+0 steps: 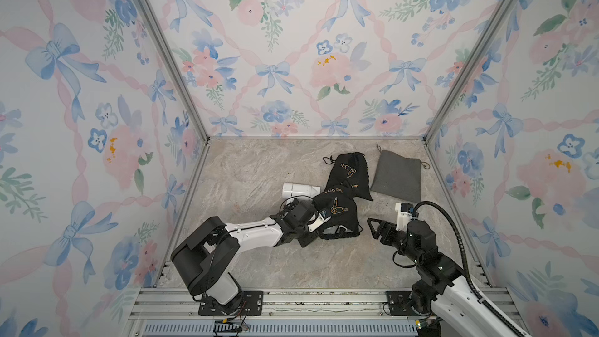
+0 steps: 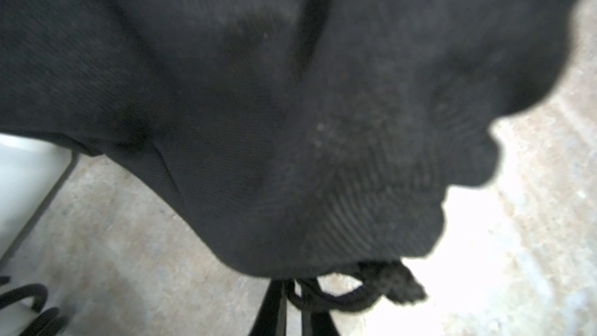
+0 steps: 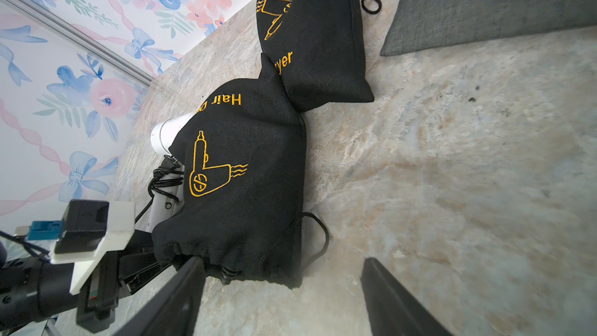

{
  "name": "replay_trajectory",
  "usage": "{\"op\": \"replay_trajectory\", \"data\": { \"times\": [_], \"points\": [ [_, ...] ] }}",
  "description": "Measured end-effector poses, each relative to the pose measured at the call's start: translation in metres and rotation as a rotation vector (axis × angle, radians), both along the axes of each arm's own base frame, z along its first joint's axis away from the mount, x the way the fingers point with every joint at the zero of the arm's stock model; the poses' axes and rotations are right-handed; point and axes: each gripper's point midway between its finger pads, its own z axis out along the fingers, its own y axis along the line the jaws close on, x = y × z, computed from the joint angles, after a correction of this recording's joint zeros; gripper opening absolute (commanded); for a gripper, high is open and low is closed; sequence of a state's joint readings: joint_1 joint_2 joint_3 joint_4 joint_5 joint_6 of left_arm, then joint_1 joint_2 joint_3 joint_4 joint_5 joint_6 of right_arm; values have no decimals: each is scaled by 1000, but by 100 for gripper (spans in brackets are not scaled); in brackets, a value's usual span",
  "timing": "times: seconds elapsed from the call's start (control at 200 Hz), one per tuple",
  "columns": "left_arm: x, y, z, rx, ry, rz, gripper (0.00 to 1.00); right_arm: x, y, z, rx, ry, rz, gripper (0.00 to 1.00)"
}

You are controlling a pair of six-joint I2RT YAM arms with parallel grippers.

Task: Pack away hair dryers
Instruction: Pull the drawstrings on both sides of the drawstring bag.

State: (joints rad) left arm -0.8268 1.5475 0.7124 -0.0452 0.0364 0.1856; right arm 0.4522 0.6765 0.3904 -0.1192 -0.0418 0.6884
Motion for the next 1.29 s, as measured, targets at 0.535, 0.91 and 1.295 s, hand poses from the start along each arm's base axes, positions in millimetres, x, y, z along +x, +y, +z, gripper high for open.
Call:
{"op": "replay_trajectory", "data": {
  "times": [0.535,0.91,1.295],
  "points": [
    [24,10,46,-84,-97,138,0,-4,5,-39,37,204,-37,77],
    [24,7,59,-126,-106,144,0,-2,24,-52,307,415,-176,72],
    [17,-1,72,-172,-111,125,0,5,35,-63,522,566,-342,64]
  ]
}}
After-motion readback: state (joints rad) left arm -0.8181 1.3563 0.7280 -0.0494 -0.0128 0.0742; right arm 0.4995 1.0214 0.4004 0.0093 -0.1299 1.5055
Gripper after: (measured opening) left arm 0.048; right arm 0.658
